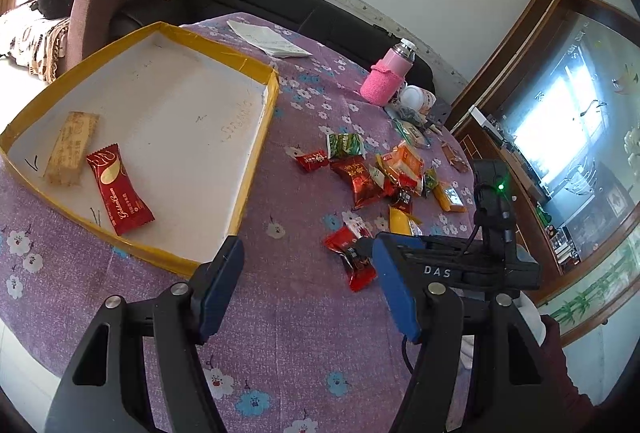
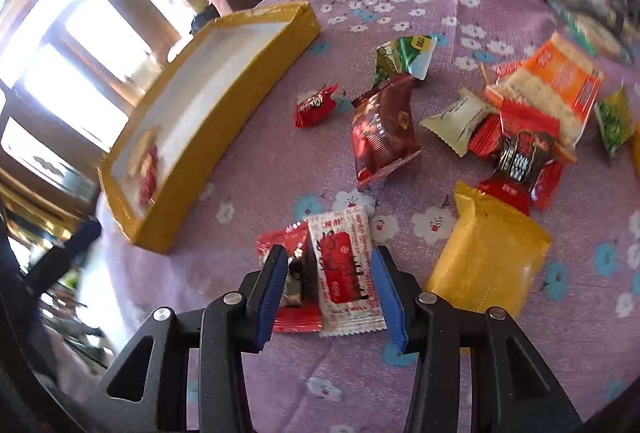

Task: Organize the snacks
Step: 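Grasp the white-red sauce packet with the right tool while the left tool grasps a red candy, then carry the red candy and white-red packet over the tray and open both tools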

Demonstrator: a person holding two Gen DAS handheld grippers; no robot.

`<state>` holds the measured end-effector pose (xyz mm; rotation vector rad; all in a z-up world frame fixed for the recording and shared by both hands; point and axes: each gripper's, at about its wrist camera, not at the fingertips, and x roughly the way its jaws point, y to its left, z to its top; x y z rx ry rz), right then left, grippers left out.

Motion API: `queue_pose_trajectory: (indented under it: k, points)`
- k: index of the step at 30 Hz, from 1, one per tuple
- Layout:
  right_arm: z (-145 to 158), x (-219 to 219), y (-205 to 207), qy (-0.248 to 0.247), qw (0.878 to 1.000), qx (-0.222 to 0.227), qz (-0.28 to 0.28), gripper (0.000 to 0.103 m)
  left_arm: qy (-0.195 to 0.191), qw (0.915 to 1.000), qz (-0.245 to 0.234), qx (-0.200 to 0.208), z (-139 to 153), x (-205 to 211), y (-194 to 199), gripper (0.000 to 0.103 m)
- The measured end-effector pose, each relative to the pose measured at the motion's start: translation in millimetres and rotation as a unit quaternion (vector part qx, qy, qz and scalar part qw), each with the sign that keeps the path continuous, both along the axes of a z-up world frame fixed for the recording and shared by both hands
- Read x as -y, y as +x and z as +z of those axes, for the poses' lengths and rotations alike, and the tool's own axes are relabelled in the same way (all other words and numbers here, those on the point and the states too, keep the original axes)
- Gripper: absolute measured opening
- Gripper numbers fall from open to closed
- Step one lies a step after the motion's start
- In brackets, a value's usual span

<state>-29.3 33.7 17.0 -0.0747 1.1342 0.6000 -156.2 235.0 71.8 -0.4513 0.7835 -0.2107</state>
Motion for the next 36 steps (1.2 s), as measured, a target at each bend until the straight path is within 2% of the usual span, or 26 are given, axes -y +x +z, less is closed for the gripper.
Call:
queue_pose_trajectory:
  k: [2,4,5,8,11,13,16,18,23,29,30,32,33,34,36]
  points:
    - [-1,-1,-6,-0.013,1.0,0.019,-0.005,0.043,0.006,1.0,-0.007,-0.001,0,5,0,0.066]
    - [-2,1,-6,-0.007,1.0,0.018,-0.019,0.032,0.01,0.9999,-0.009,0.0,1,7,-2,0.066]
    - [-3,4,-5,-0.001,1.0,0.016,-0.025,0.03,0.012,0.9999,-0.01,0.0,2,8,-2,0.066]
    - [-5,8,-3,0.004,0.999,0.025,-0.043,0.03,0.016,0.9997,-0.016,-0.004,0,15,-1,0.066]
    - [-6,-5,-3,-0.016,0.997,0.051,-0.046,0.035,0.017,0.9995,-0.023,-0.013,-4,24,2,0.066]
    - [-6,-12,-3,-0.03,0.996,0.068,-0.047,0.035,0.019,0.9993,-0.029,-0.016,-6,29,1,0.066]
    - [-6,-12,-4,-0.03,0.995,0.079,-0.049,0.027,0.028,0.9988,-0.037,-0.018,-5,37,0,0.066]
    - [-5,-2,-6,-0.017,0.995,0.071,-0.061,0.023,0.035,0.9981,-0.044,-0.024,-8,44,1,0.066]
    - [4,41,-20,0.041,0.993,0.055,-0.101,0.023,0.052,0.9945,-0.075,-0.051,-27,72,19,0.066]
    - [14,75,-42,0.075,0.989,0.054,-0.116,0.024,0.108,0.9886,-0.084,-0.064,-42,106,57,0.066]
    - [15,78,-44,0.077,0.989,0.054,-0.117,0.024,0.122,0.9865,-0.088,-0.065,-45,112,63,0.063]
    - [18,84,-47,0.082,0.988,0.054,-0.12,0.024,0.163,0.9787,-0.1,-0.073,-54,125,73,0.037]
    - [19,87,-50,0.085,0.988,0.054,-0.122,0.024,0.197,0.9739,-0.098,-0.057,-55,132,72,0.026]
    - [20,89,-50,0.088,0.987,0.053,-0.122,0.024,0.204,0.9719,-0.103,-0.058,-56,135,73,0.025]
    - [21,91,-51,0.091,0.987,0.052,-0.123,0.024,0.195,0.9734,-0.106,-0.057,-56,134,70,0.024]
